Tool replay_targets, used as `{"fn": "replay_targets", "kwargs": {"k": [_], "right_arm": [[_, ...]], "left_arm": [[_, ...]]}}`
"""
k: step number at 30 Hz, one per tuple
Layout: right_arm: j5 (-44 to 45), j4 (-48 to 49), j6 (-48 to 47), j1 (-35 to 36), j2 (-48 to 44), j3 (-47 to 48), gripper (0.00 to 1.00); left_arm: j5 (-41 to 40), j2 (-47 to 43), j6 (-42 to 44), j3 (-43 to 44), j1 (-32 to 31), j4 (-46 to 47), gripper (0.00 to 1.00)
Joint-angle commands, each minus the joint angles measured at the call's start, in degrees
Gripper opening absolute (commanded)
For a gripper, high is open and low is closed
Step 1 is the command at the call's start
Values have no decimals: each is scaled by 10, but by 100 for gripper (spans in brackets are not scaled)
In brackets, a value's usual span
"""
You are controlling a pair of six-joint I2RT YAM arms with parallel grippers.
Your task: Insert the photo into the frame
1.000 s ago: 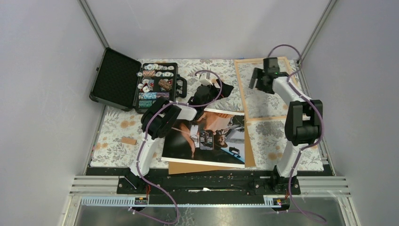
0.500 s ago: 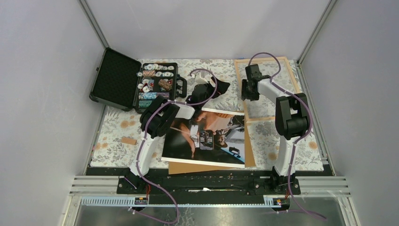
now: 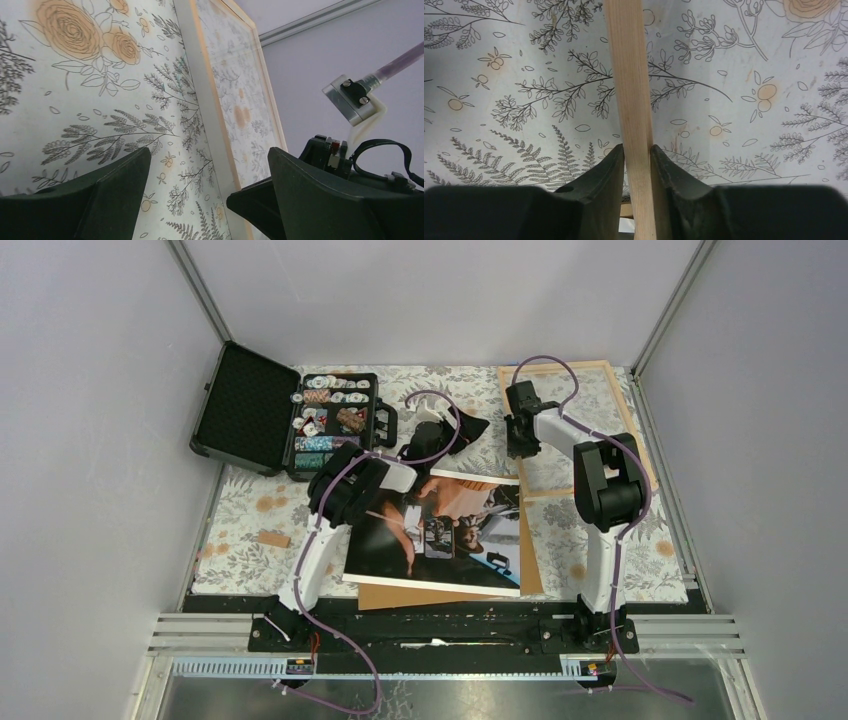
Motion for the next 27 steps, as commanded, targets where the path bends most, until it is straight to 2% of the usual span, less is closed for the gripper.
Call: {"fn": "replay_targets", "kwargs": {"k": [1,5,11,21,27], "right_arm": [[37,-15,-6,11,-1,30,29],[70,-15,-8,16,-17,35,16],[79,0,-18,16,-62,34,1],[66,18,-34,15,-88,19,0],[63,19,-36,0,-95,11,0]], "left_arm": [[23,18,-28,36,0,19,92],[40,38,-58,49,0,27,90],[66,74,-111,77,-7,58,90],[86,135,-172,144,-23,80,94],[85,144,-155,169,-30,63,95]]}}
